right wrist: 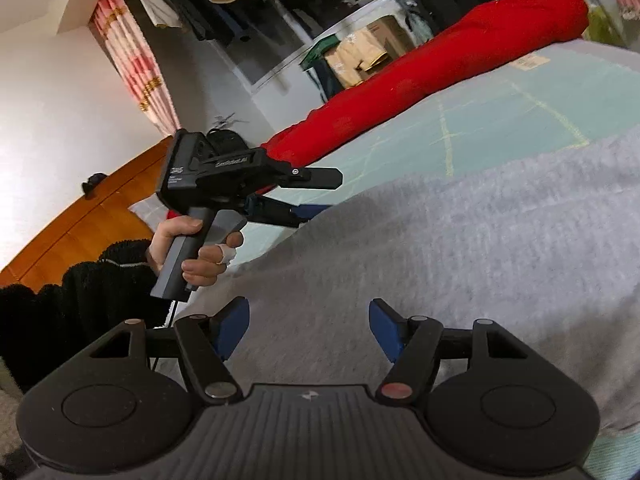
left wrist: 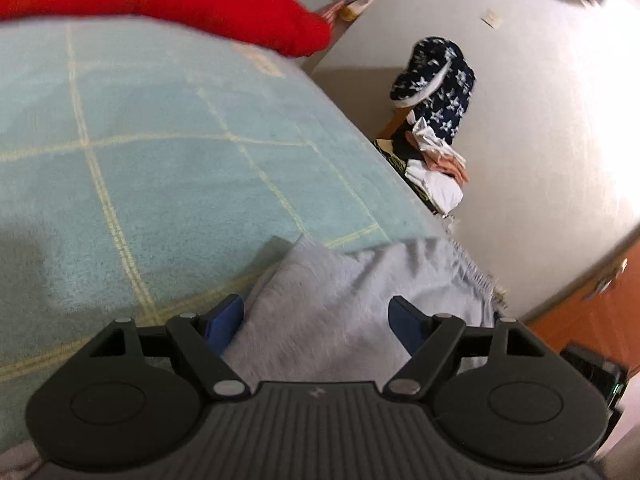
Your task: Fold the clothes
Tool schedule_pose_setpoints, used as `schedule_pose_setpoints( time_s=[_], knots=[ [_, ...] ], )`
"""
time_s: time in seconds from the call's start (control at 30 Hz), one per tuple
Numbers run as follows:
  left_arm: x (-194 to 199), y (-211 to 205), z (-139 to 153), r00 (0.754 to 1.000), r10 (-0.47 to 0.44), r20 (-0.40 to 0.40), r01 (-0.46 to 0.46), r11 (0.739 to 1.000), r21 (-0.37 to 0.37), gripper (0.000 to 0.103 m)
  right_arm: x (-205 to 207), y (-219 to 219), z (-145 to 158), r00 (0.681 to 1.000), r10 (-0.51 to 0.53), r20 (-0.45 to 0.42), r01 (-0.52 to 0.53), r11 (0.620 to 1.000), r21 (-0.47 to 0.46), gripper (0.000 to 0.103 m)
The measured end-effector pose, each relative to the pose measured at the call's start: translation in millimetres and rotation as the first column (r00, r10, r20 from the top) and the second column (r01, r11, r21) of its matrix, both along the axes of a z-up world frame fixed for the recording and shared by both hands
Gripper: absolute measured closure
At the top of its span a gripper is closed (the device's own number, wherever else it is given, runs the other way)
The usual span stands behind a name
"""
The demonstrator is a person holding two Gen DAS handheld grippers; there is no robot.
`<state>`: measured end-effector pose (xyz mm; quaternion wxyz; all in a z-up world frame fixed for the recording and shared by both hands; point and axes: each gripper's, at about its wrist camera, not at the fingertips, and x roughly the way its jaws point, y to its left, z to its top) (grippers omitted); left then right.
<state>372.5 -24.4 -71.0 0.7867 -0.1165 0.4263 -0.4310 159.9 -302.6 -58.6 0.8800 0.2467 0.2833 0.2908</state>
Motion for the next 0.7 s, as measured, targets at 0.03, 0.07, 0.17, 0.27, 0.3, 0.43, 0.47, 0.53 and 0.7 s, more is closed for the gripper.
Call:
schedule_pose_setpoints(
  time_s=[0.03, 0.07, 0.17, 0.27, 0.3, 0.43, 0.47, 0.53, 0.7],
  knots=[
    [-8, -2, 2, 0.999, -0.017, 0.029, 0.016, 1.0, 0.013, 0.024, 2, 1, -2, 1.0, 0.001, -0.007, -0.001, 1.0, 0.001, 0.031],
    [-14, -5, 3, 0.998, -0.032, 0.054, 0.031, 0.999, 0.028, 0.024, 3, 1, -5, 1.0, 0.004, -0.021, -0.004, 1.0, 0.0, 0.031],
    [-30, -12, 10, 0.99, -0.055, 0.132, 0.044, 0.996, 0.084, 0.024, 7, 0, -13, 0.999, 0.001, -0.044, -0.001, 1.0, -0.001, 0.031],
    [-46, -14, 17, 0.974, -0.089, 0.206, 0.063, 0.989, 0.13, 0.024, 11, -3, -18, 0.999, 0.004, -0.05, -0.003, 1.0, 0.02, 0.031],
    [-50, -15, 19, 0.97, -0.097, 0.223, 0.066, 0.988, 0.141, 0.024, 12, -4, -19, 0.999, 0.005, -0.052, -0.004, 1.0, 0.028, 0.031],
    [-62, -22, 24, 0.953, -0.151, 0.261, 0.105, 0.978, 0.181, 0.024, 17, -3, -23, 0.999, 0.012, -0.05, -0.01, 0.999, 0.037, 0.031],
    [-63, -26, 24, 0.948, -0.168, 0.271, 0.116, 0.974, 0.197, 0.024, 18, -3, -24, 0.999, 0.013, -0.049, -0.011, 0.999, 0.038, 0.031],
    [-60, -31, 23, 0.949, -0.18, 0.26, 0.13, 0.971, 0.201, 0.024, 20, -3, -26, 0.999, 0.016, -0.048, -0.014, 0.999, 0.041, 0.031],
    [-30, -44, 9, 0.968, -0.188, 0.167, 0.161, 0.973, 0.166, 0.021, 24, -4, -29, 0.999, 0.019, -0.046, -0.017, 0.999, 0.045, 0.03]
  ],
)
